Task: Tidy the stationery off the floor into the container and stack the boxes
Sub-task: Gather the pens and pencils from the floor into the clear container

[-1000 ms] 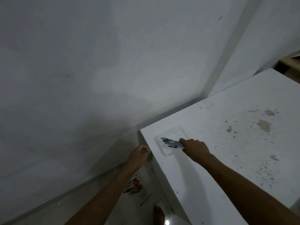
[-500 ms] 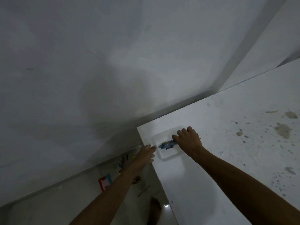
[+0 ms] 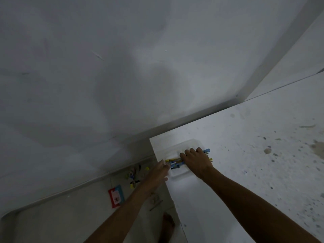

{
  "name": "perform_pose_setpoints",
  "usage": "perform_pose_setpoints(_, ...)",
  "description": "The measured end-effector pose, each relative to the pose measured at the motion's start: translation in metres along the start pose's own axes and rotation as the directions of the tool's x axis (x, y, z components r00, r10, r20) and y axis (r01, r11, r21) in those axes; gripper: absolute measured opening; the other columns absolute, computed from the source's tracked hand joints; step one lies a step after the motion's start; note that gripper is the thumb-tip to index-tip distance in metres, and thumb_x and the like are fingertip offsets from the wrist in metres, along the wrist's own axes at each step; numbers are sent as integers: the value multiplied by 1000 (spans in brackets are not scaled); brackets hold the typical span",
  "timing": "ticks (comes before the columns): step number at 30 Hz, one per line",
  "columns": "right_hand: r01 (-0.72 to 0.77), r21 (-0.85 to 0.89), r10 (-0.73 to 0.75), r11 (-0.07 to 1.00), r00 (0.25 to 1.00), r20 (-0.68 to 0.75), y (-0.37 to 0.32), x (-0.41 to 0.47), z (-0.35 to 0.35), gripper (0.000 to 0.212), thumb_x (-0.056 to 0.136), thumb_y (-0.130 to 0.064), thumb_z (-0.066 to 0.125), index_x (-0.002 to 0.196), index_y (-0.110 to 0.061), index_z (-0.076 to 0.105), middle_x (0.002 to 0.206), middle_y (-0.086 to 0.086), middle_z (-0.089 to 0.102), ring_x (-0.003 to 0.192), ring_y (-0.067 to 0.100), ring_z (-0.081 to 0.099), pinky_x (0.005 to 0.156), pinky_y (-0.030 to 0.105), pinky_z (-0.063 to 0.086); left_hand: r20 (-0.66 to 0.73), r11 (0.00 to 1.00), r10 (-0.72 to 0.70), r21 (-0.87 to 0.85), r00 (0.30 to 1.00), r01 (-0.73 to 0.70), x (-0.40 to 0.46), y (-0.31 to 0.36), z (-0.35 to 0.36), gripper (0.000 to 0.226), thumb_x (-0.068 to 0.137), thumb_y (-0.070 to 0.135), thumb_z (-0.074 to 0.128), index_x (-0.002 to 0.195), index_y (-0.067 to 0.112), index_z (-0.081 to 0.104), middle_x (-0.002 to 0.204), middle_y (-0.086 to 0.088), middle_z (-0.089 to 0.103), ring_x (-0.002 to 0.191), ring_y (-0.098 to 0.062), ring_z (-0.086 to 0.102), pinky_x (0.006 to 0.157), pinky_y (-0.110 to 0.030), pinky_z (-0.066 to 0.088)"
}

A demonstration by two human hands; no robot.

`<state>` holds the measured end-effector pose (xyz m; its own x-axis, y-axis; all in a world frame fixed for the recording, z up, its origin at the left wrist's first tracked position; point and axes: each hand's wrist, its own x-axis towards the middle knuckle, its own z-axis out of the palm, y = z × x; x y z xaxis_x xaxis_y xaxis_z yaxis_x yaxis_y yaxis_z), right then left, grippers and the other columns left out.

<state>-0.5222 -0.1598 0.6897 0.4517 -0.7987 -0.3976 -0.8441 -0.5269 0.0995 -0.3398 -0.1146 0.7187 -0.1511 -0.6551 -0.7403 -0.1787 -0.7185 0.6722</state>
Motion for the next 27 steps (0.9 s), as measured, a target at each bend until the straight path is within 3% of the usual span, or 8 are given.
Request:
perform_pose_setpoints(5, 34, 59, -32, 998, 999, -22, -1, 5, -2, 45, 93, -28, 53, 132, -13, 36, 125, 12, 52, 112, 29, 51, 95, 44, 38, -50, 1000, 21, 4, 999, -21, -3, 0, -1, 54, 100, 23, 42, 148, 10, 20, 147, -13, 37, 122, -27, 49, 88, -29, 47)
perform_pose_setpoints(11, 41, 155, -40, 987, 999, -11, -1, 4, -12, 47, 91, -34, 54, 132, -17, 40, 128, 9, 49, 116, 26, 47, 101, 41, 36, -83, 998, 48, 40, 995, -45, -8, -2, -4, 52, 101, 23, 39, 148, 14, 21, 143, -7, 41, 108, -17, 52, 66, -10, 46)
perform_pose_setpoints(14, 60, 221, -43, 973, 996, -80, 2, -4, -19, 50, 88, -38, 57, 133, -19, 44, 129, 5, 50, 115, 22, 47, 102, 36, 35, -109, 998, 47, 43, 993, -43, -9, -7, -4, 48, 101, 21, 37, 147, 17, 23, 136, -5, 46, 104, -14, 53, 66, -11, 46)
perform_pose_setpoints(16, 70, 355, 5, 932, 979, -206, 2, -14, -22, 51, 87, -39, 60, 132, -18, 49, 128, 4, 53, 114, 20, 50, 100, 32, 37, -112, 998, 53, 46, 992, -48, -10, -6, -3, 47, 101, 21, 37, 146, 18, 24, 135, -5, 47, 102, -14, 52, 67, -13, 47)
perform_pose_setpoints(18, 48, 546, 190, 837, 909, -372, -1, -28, -19, 42, 89, -28, 62, 128, -13, 54, 127, 7, 57, 114, 22, 53, 99, 32, 41, -112, 998, 49, 37, 993, -45, -10, -6, -2, 48, 101, 21, 37, 147, 19, 23, 137, -8, 47, 103, -16, 52, 72, -20, 46)
perform_pose_setpoints(20, -27, 746, 471, 665, 791, -391, -2, -43, -11, 34, 94, -14, 55, 128, -8, 54, 130, 11, 55, 119, 25, 51, 101, 33, 41, -116, 999, 49, 1, 992, -49, -9, -7, -1, 49, 101, 19, 38, 147, 18, 23, 140, -18, 45, 96, -17, 51, 66, -22, 46)
perform_pose_setpoints(23, -139, 911, 705, 389, 681, -197, -3, -57, 2, 37, 97, -5, 44, 134, -6, 47, 137, 12, 49, 126, 26, 44, 107, 30, 33, -107, 999, 45, -7, 993, -46, -6, -6, -1, 51, 100, 20, 40, 148, 17, 22, 140, -13, 43, 99, -16, 52, 61, -17, 48)
perform_pose_setpoints(27, -200, 964, 748, 174, 664, 2, -14, -66, 11, 40, 97, -1, 43, 137, -4, 44, 136, 15, 52, 124, 28, 49, 103, 26, 31, -87, 999, 27, -33, 996, -30, -5, -6, -2, 53, 100, 23, 42, 148, 18, 21, 141, -7, 41, 102, -16, 54, 63, -13, 51)
